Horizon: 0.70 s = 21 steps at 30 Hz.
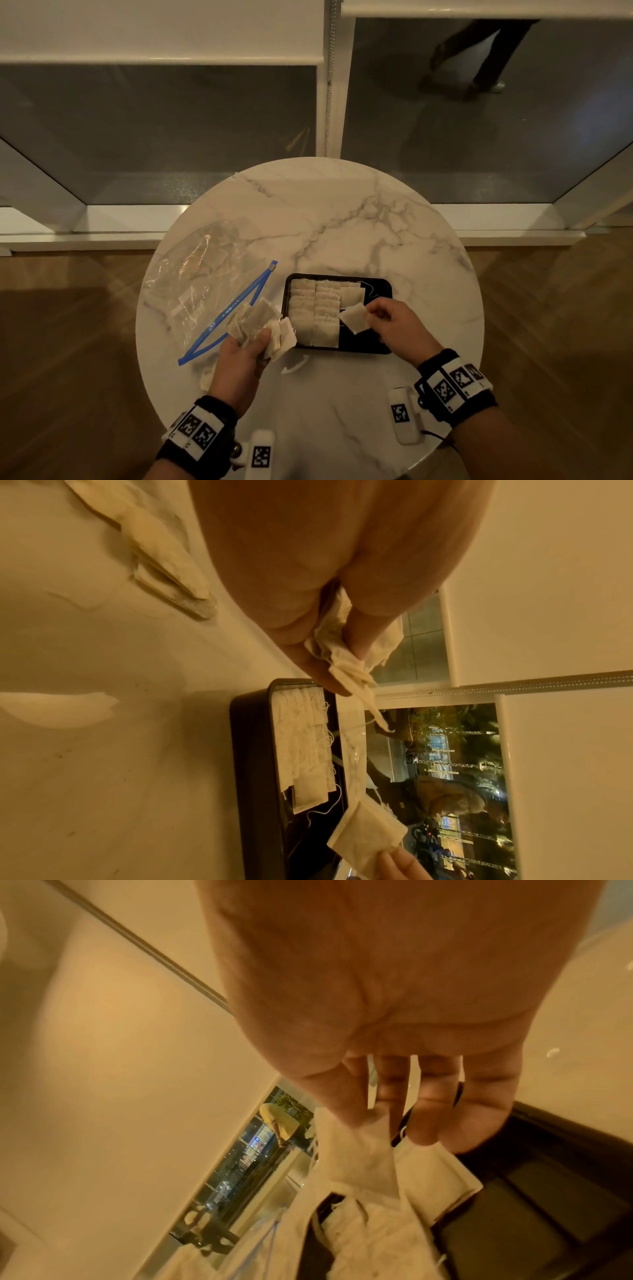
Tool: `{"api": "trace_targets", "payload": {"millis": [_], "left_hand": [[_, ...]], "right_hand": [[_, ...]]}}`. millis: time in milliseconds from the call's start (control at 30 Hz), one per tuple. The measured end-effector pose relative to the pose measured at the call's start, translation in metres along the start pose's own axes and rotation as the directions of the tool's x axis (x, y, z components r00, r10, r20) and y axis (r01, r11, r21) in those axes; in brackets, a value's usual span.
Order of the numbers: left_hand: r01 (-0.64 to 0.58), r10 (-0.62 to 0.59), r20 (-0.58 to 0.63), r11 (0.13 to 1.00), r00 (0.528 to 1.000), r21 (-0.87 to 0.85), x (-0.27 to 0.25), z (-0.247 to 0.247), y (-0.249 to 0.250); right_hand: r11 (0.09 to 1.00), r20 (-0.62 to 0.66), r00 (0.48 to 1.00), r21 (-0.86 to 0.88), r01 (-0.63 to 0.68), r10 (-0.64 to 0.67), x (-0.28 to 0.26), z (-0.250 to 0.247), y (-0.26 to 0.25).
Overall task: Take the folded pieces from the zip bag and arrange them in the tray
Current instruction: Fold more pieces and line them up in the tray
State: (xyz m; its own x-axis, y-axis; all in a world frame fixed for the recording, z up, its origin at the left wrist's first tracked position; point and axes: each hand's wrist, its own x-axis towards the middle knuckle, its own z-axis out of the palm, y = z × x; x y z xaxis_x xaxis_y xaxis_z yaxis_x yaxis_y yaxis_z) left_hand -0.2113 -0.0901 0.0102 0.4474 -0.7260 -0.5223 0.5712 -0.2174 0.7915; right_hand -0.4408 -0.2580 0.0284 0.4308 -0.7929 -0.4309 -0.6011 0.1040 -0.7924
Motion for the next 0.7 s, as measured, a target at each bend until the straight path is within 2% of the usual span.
{"api": "trace_targets", "payload": {"millis": [100,367,500,600,700], "left_hand": [[0.040,-0.040,0.005,0.999,0.999,0.014,-0.002,-0.001,-0.005],[0.154,-0.153,-0.047,0.987,0.987,0.033,0.000,0.003,-0.023],[0.187,-0.183,-0.067,0.980,0.981,0.066,0.004,0.002,-0.031],[0.178,-0.171,-0.071,0.979,0.983,0.100,0.004,0.002,-0.030],[0.141,-0.130,-0.083,0.981,0.988,0.137,0.003,0.003,-0.028]], "right_hand": [[0.999,-0.087,0.996,-0.045,-0.014,0.010,0.008,-0.004,0.007],[0.997,-0.085,0.994,-0.025,-0.075,0.073,0.022,0.010,0.009],[0.971,-0.088,0.995,-0.232,-0.063,0.043,0.030,0.014,0.009],[0.898,-0.048,0.998,-0.437,-0.053,0.036,0.035,0.013,0.007],[0.829,-0.001,1.000,-0.559,-0.022,0.026,0.038,0.014,0.004]]}}
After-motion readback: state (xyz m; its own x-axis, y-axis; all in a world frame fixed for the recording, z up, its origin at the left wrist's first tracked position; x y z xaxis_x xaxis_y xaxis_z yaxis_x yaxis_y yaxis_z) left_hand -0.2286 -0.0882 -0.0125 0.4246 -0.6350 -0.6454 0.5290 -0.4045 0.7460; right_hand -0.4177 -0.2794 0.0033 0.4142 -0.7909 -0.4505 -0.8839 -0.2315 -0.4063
